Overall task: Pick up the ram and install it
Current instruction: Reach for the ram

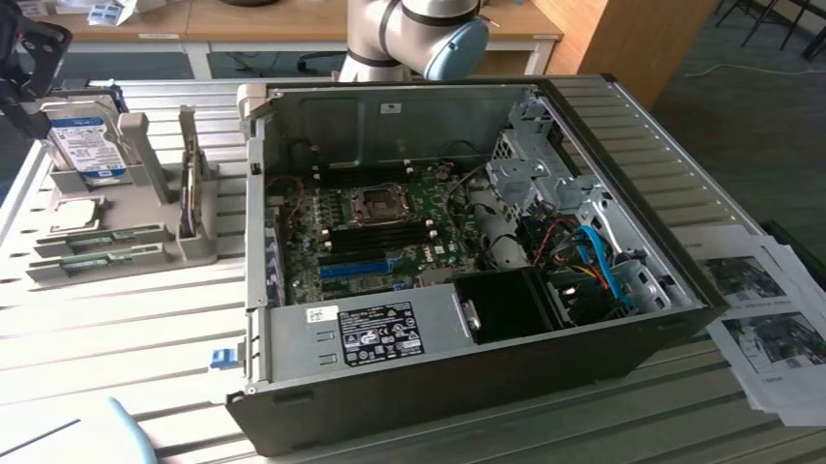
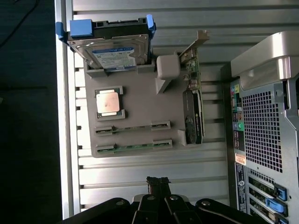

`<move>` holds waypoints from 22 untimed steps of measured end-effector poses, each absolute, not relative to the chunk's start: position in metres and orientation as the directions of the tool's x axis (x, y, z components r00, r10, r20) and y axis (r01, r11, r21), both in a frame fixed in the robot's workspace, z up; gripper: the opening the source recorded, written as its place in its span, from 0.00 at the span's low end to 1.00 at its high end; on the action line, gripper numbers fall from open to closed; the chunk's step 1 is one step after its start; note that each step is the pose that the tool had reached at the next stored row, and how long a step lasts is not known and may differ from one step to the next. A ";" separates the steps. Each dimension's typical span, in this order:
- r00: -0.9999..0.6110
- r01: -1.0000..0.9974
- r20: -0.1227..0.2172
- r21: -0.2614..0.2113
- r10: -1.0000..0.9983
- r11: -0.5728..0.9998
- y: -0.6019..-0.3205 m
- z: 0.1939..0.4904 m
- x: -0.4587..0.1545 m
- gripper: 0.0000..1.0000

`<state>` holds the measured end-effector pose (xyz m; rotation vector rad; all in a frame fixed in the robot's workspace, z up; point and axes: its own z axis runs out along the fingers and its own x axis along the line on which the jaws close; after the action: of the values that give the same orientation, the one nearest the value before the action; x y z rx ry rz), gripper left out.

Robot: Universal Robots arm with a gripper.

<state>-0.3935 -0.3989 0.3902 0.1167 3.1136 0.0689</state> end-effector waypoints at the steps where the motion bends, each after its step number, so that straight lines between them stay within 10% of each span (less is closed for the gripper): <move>1: -0.997 0.074 -0.023 0.045 0.075 0.996 -0.399 0.390 -0.393 0.09; 22: -0.997 0.074 -0.023 0.045 0.075 0.996 -0.382 0.390 -0.397 0.09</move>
<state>-0.3965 -0.3817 0.3896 0.1166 3.1137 0.0688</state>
